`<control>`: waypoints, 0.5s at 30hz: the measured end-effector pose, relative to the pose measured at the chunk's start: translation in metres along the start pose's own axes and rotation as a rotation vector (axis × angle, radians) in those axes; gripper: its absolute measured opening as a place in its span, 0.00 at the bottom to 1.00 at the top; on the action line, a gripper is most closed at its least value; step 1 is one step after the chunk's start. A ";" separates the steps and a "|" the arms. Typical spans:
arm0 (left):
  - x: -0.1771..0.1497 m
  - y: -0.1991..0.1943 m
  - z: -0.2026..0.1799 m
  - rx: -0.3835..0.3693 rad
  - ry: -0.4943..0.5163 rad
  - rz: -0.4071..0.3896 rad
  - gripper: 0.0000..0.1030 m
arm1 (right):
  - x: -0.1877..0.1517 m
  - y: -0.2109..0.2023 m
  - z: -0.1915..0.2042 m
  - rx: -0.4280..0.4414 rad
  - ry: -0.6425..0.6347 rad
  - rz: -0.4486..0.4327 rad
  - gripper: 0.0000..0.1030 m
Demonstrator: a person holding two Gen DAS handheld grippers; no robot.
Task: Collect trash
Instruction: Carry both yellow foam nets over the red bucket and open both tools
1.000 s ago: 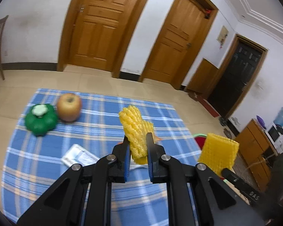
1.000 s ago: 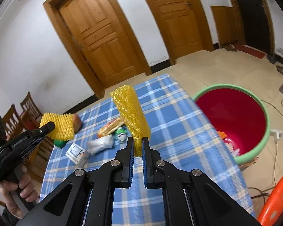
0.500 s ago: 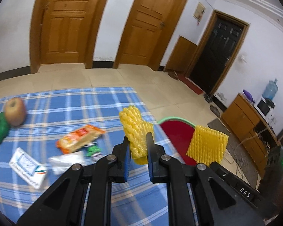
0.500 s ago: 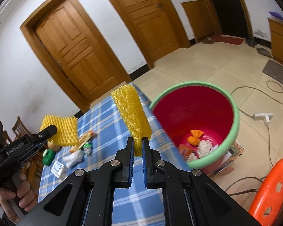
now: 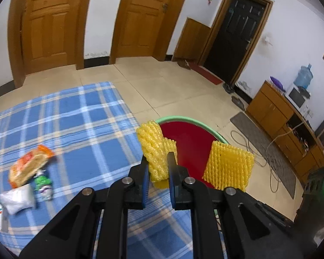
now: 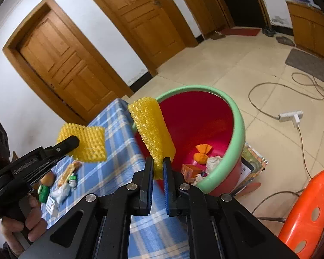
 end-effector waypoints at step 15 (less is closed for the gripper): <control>0.002 0.047 -0.028 -0.002 0.065 0.058 0.19 | 0.003 0.013 -0.030 -0.004 0.086 0.044 0.30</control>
Point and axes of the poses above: each gripper's, at about its wrist camera, not at the fingertips, and y roughly the way its jaws point, z to its left, x to its top, the point moved 7 cm from there along y, roughly the way its jaws point, and after that the axes turned 6 degrees about y, right-handed, at the moved point
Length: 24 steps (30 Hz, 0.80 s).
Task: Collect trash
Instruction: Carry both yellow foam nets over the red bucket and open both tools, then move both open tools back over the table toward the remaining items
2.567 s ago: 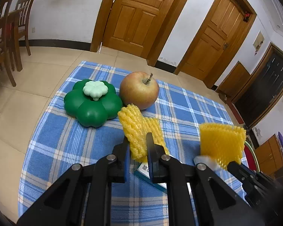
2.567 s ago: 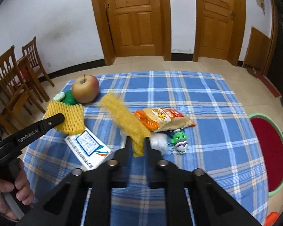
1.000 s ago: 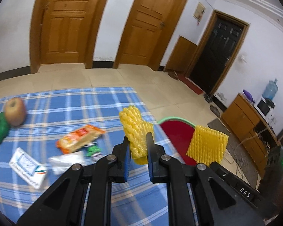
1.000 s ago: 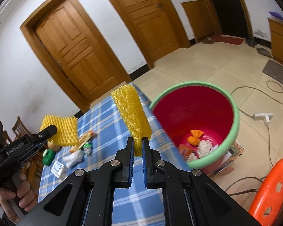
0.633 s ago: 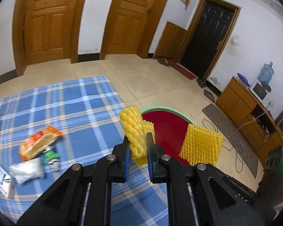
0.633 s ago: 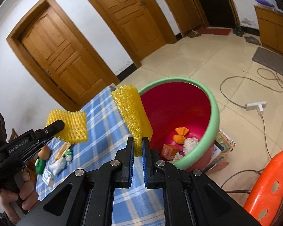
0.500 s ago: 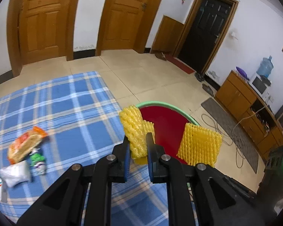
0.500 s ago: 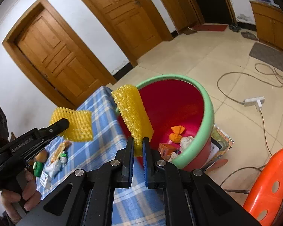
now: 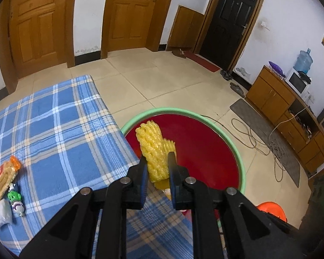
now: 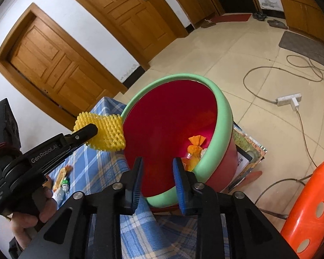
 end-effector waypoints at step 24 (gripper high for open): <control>-0.026 -0.062 0.026 0.068 -0.108 -0.017 0.48 | -0.009 -0.037 0.039 0.082 -0.088 -0.048 0.46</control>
Point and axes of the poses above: each gripper's, at about its wrist camera, not at the fingertips, and y roughly the way its jaws point, z to its left, x to its top, the point moved 7 cm from there along y, roughly the way its jaws point, and after that the axes turned 6 degrees about y, right-handed, at the moved point
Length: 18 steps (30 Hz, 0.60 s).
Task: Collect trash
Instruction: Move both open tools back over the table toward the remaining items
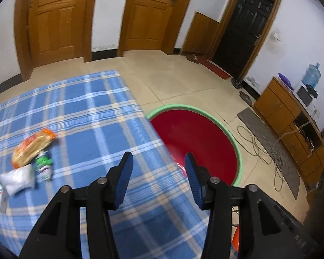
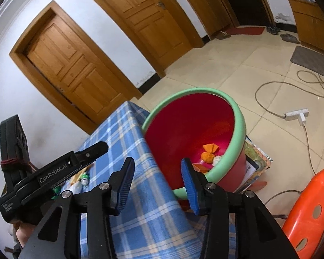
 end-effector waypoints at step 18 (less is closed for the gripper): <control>-0.043 -0.086 0.125 0.256 -0.189 -0.042 0.48 | -0.034 -0.014 0.058 0.091 -0.101 0.021 0.54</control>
Point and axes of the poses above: each gripper's, at about its wrist camera, not at the fingertips, and y roughly the way its jaws point, z to its left, x to its top, the point moved 7 cm from there along y, roughly the way its jaws point, and after that the axes turned 6 degrees about y, right-handed, at the moved point
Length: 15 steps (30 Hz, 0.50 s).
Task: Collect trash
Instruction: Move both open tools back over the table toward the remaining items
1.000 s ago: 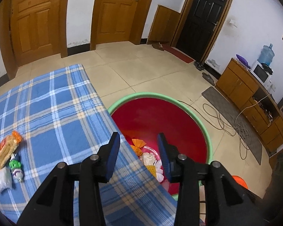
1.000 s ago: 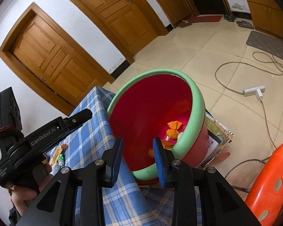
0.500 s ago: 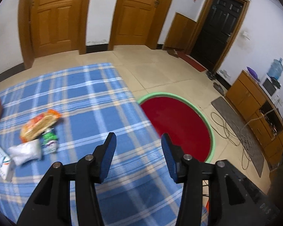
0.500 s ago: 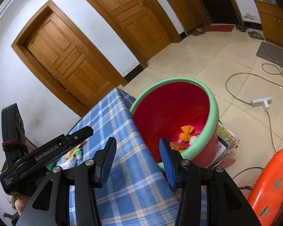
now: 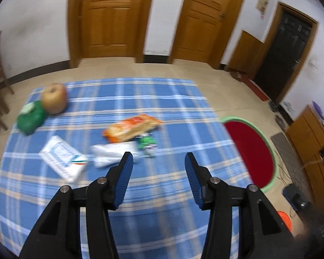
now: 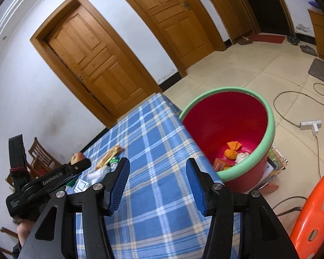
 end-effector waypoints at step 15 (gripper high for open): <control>-0.025 0.028 0.118 0.226 -0.243 0.082 0.66 | -0.013 0.014 0.002 -0.019 -0.012 0.045 0.54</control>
Point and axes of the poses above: each gripper's, at about its wrist camera, not at the fingertips, and y roughly the way its jaws point, z to its left, x to its top, the point moved 7 cm from there along y, roughly the way its jaws point, and after that the axes turned 6 degrees about y, right-handed, at the moved point
